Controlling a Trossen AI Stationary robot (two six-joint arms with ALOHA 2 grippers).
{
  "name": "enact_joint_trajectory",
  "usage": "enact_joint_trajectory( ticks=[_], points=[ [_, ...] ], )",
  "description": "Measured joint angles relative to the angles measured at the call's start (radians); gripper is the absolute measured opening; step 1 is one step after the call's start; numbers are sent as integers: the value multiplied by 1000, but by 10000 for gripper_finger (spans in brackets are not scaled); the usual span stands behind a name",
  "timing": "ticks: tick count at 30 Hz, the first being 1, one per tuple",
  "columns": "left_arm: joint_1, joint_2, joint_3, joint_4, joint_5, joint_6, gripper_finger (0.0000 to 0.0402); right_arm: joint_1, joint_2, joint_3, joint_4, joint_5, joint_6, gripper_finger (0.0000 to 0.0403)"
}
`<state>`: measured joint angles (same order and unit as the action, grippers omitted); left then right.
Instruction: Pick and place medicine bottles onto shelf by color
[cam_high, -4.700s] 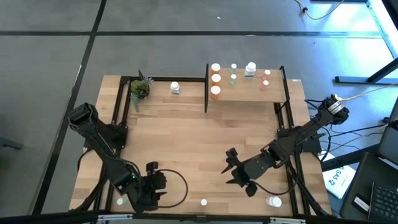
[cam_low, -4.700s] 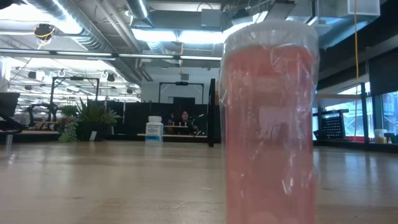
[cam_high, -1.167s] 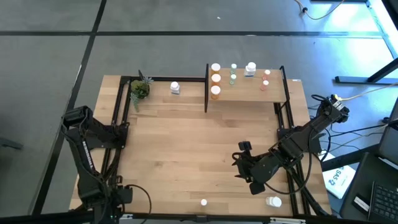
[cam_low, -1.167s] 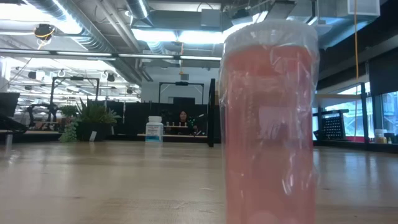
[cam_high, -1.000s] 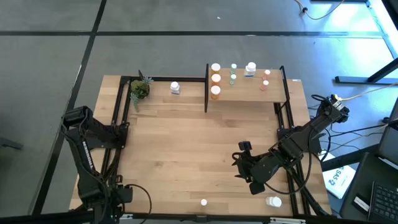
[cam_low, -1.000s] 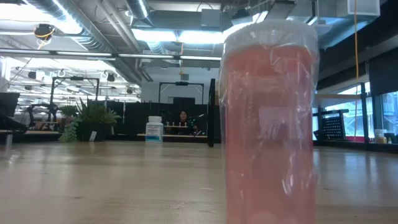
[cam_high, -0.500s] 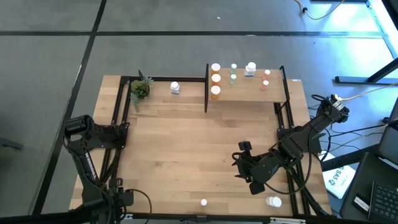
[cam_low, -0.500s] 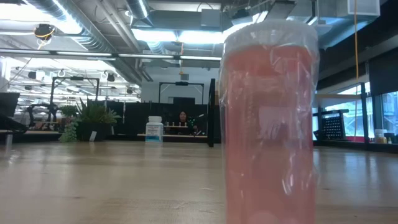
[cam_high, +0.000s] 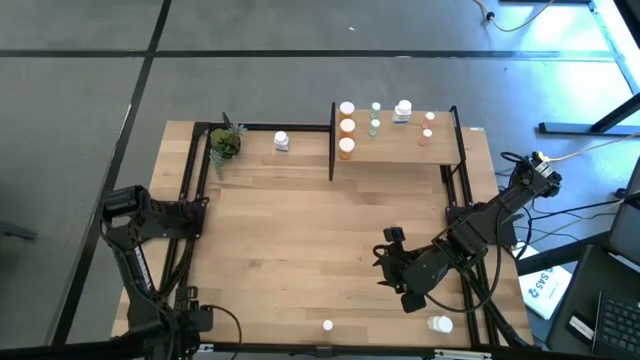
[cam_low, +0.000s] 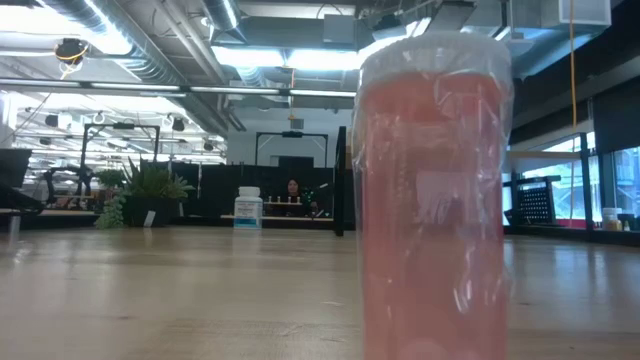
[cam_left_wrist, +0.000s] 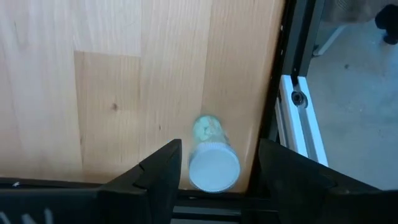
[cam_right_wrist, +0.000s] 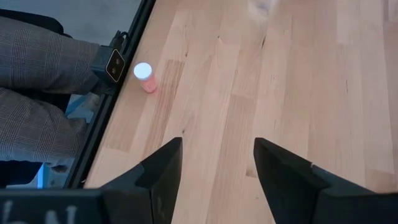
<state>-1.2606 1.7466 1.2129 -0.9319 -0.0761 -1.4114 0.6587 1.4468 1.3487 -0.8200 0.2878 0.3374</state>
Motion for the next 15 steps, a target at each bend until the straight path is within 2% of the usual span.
enact_joint_trajectory(
  ticks=[15],
  points=[
    [0,19,0,-3,15,-21,208,0,0,0,0,19,-5,200]
  ],
)
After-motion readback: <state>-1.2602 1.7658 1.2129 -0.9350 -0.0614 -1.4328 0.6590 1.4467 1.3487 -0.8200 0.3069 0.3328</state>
